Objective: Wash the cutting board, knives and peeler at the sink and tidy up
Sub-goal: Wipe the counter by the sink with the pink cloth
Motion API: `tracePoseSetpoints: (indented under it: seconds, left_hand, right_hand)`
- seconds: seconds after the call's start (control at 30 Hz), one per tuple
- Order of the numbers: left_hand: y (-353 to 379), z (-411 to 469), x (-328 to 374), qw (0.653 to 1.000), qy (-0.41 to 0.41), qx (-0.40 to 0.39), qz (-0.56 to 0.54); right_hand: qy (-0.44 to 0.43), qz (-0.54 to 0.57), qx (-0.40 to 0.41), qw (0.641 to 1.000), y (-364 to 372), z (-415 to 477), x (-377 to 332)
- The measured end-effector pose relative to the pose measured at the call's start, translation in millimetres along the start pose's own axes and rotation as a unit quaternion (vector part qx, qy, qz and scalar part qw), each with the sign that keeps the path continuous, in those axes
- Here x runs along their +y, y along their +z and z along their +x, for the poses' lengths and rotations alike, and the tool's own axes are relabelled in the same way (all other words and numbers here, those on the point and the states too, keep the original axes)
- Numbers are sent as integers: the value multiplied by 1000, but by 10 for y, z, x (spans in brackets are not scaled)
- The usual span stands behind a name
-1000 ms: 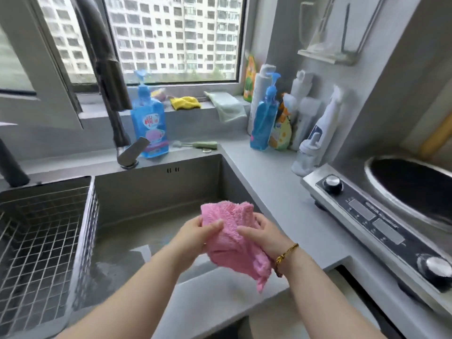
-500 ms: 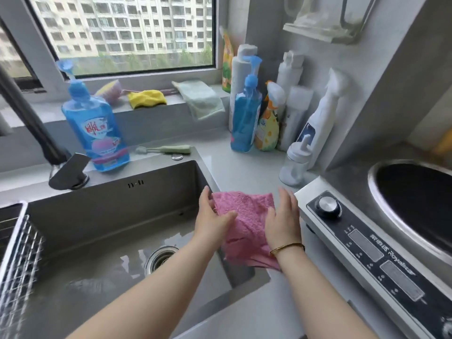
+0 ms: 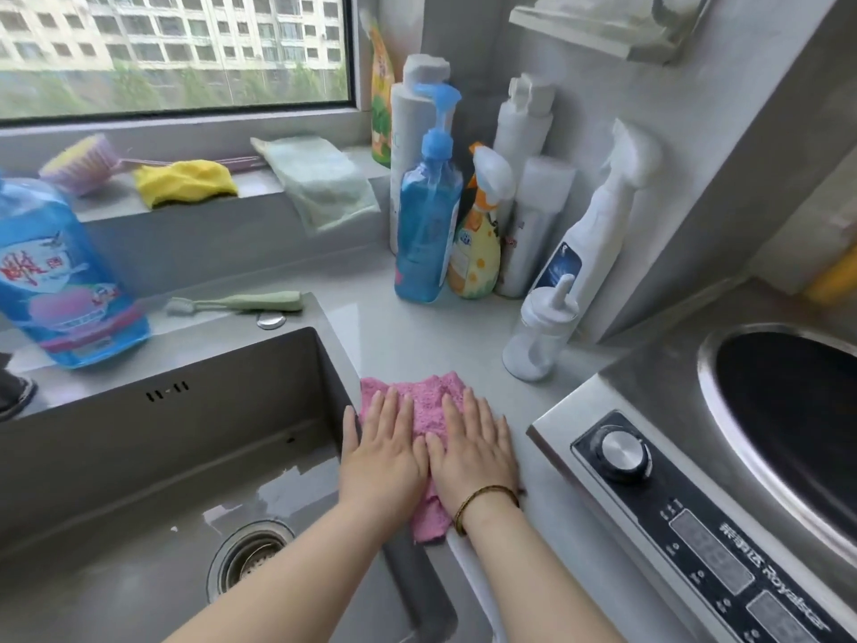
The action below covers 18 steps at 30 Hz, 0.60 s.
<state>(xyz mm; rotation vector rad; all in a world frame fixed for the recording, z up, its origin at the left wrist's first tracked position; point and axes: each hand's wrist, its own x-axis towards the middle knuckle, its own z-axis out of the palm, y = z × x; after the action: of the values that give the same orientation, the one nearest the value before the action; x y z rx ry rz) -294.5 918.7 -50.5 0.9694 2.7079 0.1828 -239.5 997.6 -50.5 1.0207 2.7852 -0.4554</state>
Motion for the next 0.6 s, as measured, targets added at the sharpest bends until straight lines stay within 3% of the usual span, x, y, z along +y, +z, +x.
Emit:
tracePoseSetpoints:
  seconds: [0.23,0.4,0.5,0.6]
  left_hand:
    - [-61,323,-21,999,-1,15,-31]
    - [-68,-71,-228,994,8,35,-101]
    - [-79,-479,-548,974,-37,51,-216]
    - [-181,-858,-963,971,-96,49,-214]
  right_hand:
    - [-4,10,23,1000,-33,306,-20]
    - [-9,12,34,999,-39,261,-29]
    - [-24,31,16,999,-131,159,-40]
    - [-44,57,-3,997,-178,-106,0]
